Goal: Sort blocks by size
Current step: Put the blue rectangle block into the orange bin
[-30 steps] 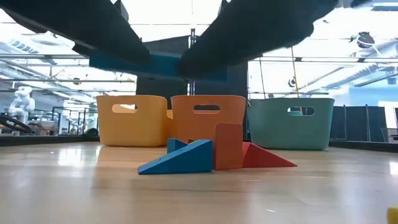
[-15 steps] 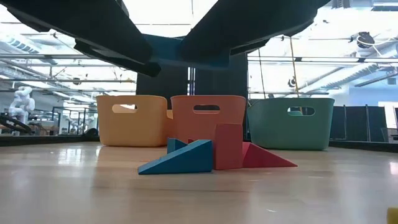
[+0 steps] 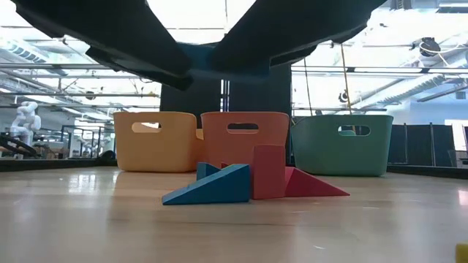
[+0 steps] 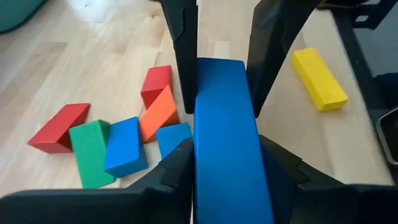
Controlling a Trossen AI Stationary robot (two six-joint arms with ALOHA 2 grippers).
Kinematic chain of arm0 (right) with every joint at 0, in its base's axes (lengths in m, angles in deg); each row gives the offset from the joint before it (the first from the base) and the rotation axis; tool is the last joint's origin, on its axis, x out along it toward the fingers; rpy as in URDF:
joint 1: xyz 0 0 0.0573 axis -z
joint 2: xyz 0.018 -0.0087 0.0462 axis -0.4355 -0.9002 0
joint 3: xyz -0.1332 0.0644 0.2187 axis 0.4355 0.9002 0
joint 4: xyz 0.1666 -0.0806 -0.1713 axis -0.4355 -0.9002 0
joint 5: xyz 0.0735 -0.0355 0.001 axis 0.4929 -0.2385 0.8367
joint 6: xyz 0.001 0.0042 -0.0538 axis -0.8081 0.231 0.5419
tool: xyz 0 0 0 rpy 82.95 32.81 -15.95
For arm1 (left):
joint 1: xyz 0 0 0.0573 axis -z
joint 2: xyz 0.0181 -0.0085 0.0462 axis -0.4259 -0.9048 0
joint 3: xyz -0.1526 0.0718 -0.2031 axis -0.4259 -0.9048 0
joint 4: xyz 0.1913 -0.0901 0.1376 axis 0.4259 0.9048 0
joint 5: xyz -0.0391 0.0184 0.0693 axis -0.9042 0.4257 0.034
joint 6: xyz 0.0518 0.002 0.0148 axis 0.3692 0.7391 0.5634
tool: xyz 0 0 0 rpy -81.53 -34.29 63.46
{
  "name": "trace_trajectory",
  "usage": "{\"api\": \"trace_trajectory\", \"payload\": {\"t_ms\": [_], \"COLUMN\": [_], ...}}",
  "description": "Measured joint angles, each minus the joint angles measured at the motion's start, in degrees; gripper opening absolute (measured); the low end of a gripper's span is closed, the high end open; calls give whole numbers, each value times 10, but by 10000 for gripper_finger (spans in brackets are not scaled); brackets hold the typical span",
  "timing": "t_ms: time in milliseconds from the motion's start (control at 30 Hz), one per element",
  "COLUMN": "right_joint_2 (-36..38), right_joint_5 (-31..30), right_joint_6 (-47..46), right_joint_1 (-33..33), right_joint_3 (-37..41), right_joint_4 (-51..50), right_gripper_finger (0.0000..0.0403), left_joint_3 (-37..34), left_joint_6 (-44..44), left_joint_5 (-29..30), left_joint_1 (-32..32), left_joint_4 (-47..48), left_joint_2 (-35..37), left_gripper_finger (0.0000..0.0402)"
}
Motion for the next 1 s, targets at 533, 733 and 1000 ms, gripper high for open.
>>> {"api": "trace_trajectory", "payload": {"t_ms": [533,733,1000], "right_joint_2": [69,112,210], "right_joint_5": [-107,-186,-243], "right_joint_6": [-95,-212,-299], "right_joint_1": [-35,-59,-52], "right_joint_3": [-1,0,121], "right_joint_4": [-262,-436,-440], "right_gripper_finger": [173,173,174], "left_joint_3": [1,0,0], "left_joint_6": [44,71,148], "left_joint_5": [2,4,-31], "left_joint_1": [-65,-128,-212], "left_joint_4": [-26,-10,-10], "left_joint_2": [1,23,102], "left_gripper_finger": [128,129,130]}}
